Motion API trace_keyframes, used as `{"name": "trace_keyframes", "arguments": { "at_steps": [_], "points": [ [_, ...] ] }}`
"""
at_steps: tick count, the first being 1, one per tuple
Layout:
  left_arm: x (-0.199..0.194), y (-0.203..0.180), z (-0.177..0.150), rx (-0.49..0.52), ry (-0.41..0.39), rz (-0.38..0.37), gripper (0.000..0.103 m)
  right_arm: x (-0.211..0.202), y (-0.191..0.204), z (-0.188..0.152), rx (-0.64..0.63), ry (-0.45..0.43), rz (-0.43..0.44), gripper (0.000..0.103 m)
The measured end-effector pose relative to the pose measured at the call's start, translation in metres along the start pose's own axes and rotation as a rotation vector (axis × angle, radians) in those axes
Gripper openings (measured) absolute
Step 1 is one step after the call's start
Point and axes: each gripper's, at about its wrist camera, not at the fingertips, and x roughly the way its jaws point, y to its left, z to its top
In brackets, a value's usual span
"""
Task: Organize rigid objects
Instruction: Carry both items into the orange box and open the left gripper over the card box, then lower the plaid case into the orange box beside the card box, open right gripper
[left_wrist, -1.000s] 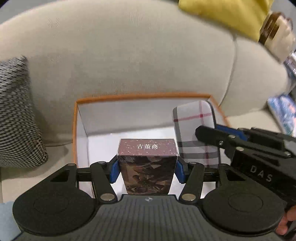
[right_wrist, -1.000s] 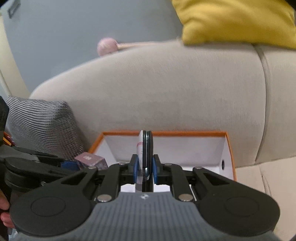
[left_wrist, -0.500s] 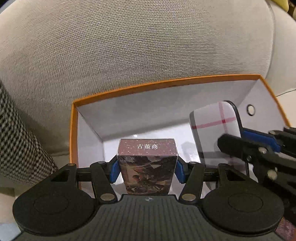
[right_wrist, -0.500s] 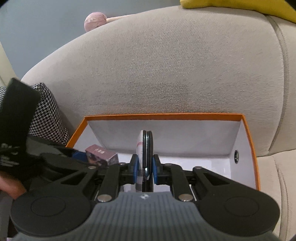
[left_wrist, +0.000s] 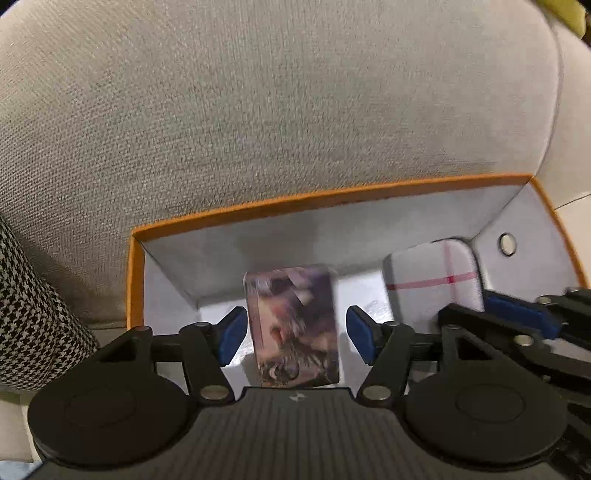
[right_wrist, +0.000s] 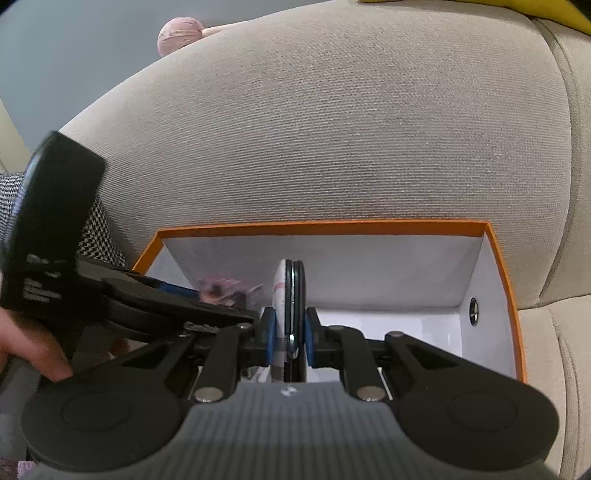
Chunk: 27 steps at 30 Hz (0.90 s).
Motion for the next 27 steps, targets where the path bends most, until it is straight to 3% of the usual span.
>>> {"name": "trace_keyframes", "arguments": {
  "at_steps": [3,9,14,17,20,27],
  "points": [
    [-0.019,0.009,0.000,0.002,-0.070,-0.012,0.086,0.000,0.003,0.001,-0.002,0.004,0.000,0.016],
    [-0.070,0.028,-0.006,-0.029,-0.166,-0.026,0.086,-0.002,0.005,0.005,0.009,0.016,0.001,0.016],
    [-0.087,0.046,-0.009,-0.077,-0.152,0.016,0.086,0.007,0.006,0.009,0.027,0.046,-0.017,0.016],
    [-0.089,0.060,-0.018,-0.142,-0.127,0.045,0.076,0.016,0.008,0.011,0.036,0.061,-0.021,0.016],
    [-0.087,0.072,-0.034,-0.181,-0.105,0.016,0.071,0.030,0.009,0.015,0.040,0.088,-0.032,0.016],
    [-0.077,0.080,-0.047,-0.194,-0.088,-0.074,0.035,0.069,0.014,0.019,0.059,0.176,-0.055,0.016]
  ]
}}
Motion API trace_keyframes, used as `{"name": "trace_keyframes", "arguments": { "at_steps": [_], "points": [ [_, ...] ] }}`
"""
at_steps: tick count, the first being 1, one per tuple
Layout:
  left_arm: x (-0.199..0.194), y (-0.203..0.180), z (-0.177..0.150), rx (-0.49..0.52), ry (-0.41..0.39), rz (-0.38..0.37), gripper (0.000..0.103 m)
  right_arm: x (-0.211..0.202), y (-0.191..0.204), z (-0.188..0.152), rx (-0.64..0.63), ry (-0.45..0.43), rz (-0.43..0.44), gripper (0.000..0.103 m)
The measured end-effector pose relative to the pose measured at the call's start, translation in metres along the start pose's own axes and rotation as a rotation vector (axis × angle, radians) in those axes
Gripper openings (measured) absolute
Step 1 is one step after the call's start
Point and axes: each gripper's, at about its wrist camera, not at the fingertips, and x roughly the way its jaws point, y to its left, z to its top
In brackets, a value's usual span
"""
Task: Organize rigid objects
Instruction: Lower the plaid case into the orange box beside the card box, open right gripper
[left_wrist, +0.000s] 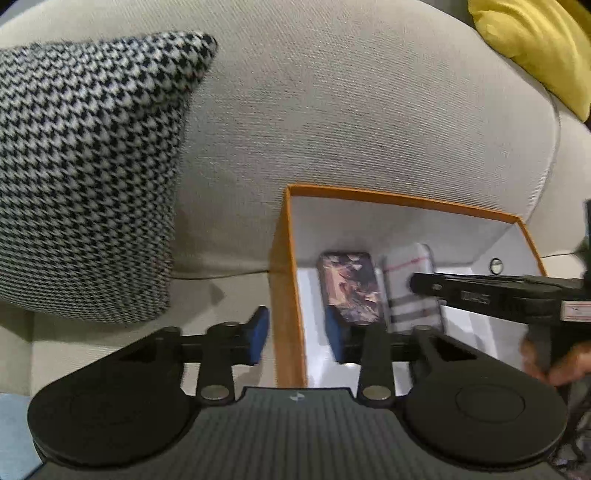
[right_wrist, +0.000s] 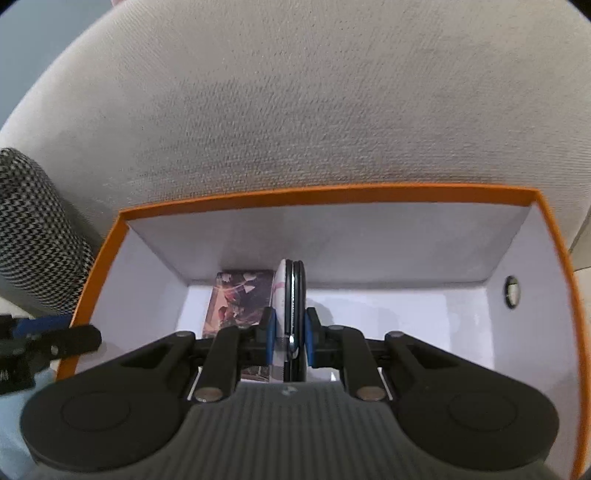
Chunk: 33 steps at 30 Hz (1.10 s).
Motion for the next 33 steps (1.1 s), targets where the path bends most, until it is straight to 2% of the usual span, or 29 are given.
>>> {"name": "trace_keyframes", "arguments": {
  "at_steps": [3,11,14,19,23,26,33],
  "points": [
    [0.005,-0.003,-0.001,0.017,-0.005,-0.019,0.029,0.007,0.002,0.001,0.017,0.010,0.022,0.016],
    [0.016,-0.008,-0.006,0.008,-0.019,-0.036,0.028,0.024,0.000,0.005,0.119,0.050,0.168,0.016],
    [0.008,0.001,-0.011,-0.001,-0.023,-0.040,0.028,0.030,-0.006,0.006,0.138,0.059,0.175,0.016],
    [0.006,-0.003,-0.014,0.005,-0.027,-0.030,0.028,0.031,-0.017,0.007,0.127,0.098,0.131,0.020],
    [0.016,-0.006,-0.014,-0.005,-0.031,-0.030,0.028,0.037,-0.016,0.005,0.075,0.135,0.068,0.032],
    [0.018,-0.005,-0.017,-0.012,-0.031,-0.032,0.028,0.044,-0.020,0.002,0.086,0.176,0.031,0.041],
    [0.020,-0.006,-0.024,-0.006,-0.042,-0.022,0.028,0.044,-0.009,0.009,0.122,0.164,0.023,0.039]
  ]
}}
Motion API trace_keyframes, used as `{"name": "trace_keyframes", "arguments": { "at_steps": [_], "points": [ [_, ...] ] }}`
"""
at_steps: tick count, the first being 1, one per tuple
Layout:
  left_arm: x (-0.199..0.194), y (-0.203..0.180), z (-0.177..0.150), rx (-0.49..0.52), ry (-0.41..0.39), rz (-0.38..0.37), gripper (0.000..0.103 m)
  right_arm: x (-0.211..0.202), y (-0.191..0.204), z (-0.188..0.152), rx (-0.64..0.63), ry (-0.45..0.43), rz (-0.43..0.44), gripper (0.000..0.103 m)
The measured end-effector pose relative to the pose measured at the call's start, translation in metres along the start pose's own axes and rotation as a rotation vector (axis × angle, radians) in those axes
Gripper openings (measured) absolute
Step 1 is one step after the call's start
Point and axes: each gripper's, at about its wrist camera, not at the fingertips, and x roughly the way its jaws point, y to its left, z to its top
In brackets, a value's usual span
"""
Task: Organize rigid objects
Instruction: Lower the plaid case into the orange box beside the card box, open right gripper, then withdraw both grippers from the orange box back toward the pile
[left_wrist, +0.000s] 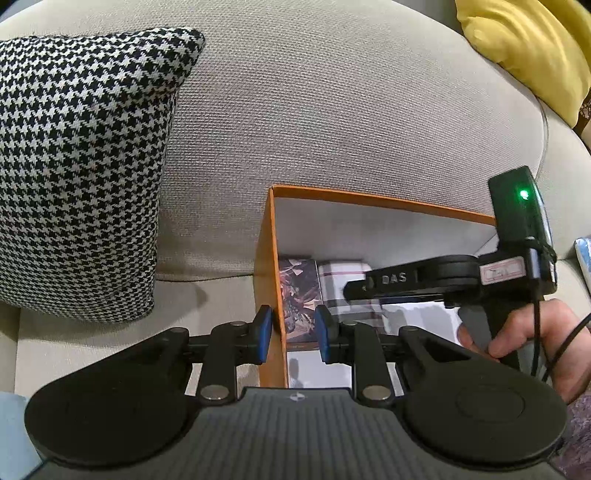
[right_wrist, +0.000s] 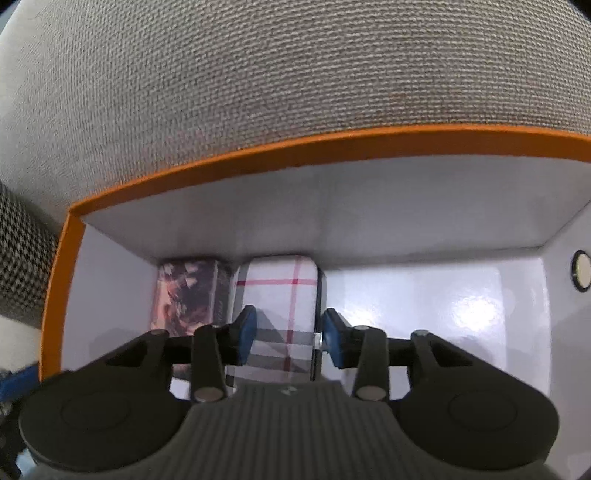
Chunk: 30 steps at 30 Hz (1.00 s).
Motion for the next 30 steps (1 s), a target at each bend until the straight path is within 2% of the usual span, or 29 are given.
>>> {"name": "trace_keyframes", "arguments": {
  "at_steps": [6,12,16,24,28,30],
  "points": [
    [0.000,0.001,0.000,-0.005,0.000,-0.007,0.028,0.013,0.013,0.002,-0.012,-0.018,-0.016,0.038],
    [-0.011,-0.005,-0.001,-0.021,-0.027,0.004,0.028,-0.011,0.027,-0.003,-0.104,-0.059,-0.059,0.039],
    [-0.031,-0.008,-0.005,-0.034,-0.086,0.014,0.029,-0.038,0.039,-0.017,-0.168,-0.106,-0.061,0.040],
    [-0.087,-0.024,-0.027,-0.049,-0.235,0.018,0.040,-0.113,0.040,-0.058,-0.305,-0.283,-0.012,0.051],
    [-0.113,-0.035,-0.044,-0.038,-0.278,0.004,0.042,-0.151,0.037,-0.090,-0.343,-0.360,0.026,0.054],
    [-0.122,-0.042,-0.054,-0.026,-0.282,-0.007,0.043,-0.161,0.034,-0.105,-0.352,-0.386,0.035,0.059]
  ]
}}
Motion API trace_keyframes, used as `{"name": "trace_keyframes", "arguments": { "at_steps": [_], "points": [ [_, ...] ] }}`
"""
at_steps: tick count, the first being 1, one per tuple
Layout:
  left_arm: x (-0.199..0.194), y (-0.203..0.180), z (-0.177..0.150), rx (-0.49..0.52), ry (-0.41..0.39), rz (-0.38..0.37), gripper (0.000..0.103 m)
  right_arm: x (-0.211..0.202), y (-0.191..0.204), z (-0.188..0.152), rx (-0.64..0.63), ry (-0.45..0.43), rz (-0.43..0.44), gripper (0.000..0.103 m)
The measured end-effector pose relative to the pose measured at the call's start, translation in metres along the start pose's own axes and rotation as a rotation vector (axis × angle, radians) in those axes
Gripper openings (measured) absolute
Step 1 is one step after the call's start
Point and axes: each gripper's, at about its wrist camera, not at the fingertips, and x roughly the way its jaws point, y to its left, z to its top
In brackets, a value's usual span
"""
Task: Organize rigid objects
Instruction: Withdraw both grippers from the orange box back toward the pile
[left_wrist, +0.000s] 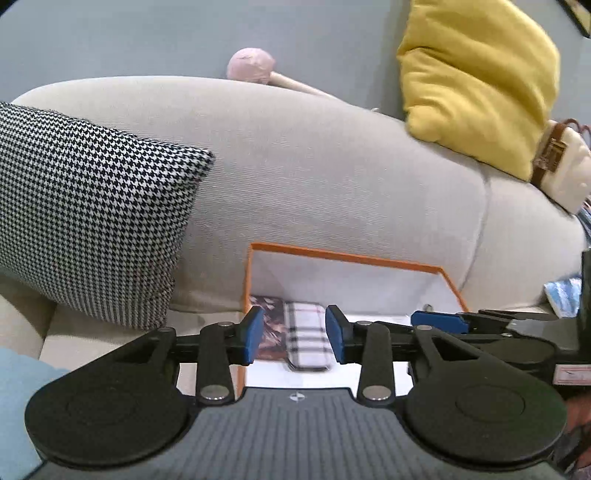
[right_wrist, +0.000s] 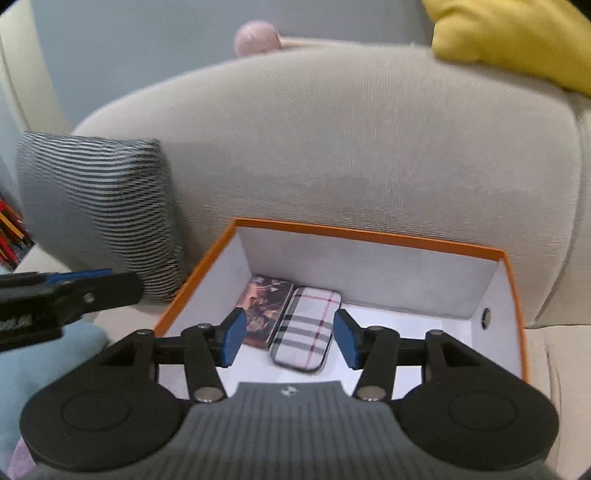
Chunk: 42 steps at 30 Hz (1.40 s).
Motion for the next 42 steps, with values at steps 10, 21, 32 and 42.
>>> {"name": "trace_keyframes", "arguments": {
  "at_steps": [10,21,32,42],
  "points": [
    [-0.029,-0.017,-0.056,0.034,0.068,-0.058,0.046,-0.071,-0.011,-0.076,0.023,0.004,-0.052,0.064],
    [-0.042,-0.018,-0.125,-0.008,0.213,-0.102,0.046,-0.101,-0.023,-0.157,0.085,0.088,-0.141,0.064],
    [-0.045,-0.034,-0.160,0.077,0.288,-0.124,0.046,-0.095,-0.022,-0.199,0.095,0.211,-0.174,0.062],
    [-0.035,-0.057,-0.180,0.162,0.343,-0.172,0.046,-0.098,-0.038,-0.217,0.148,0.233,-0.185,0.059]
  ]
}}
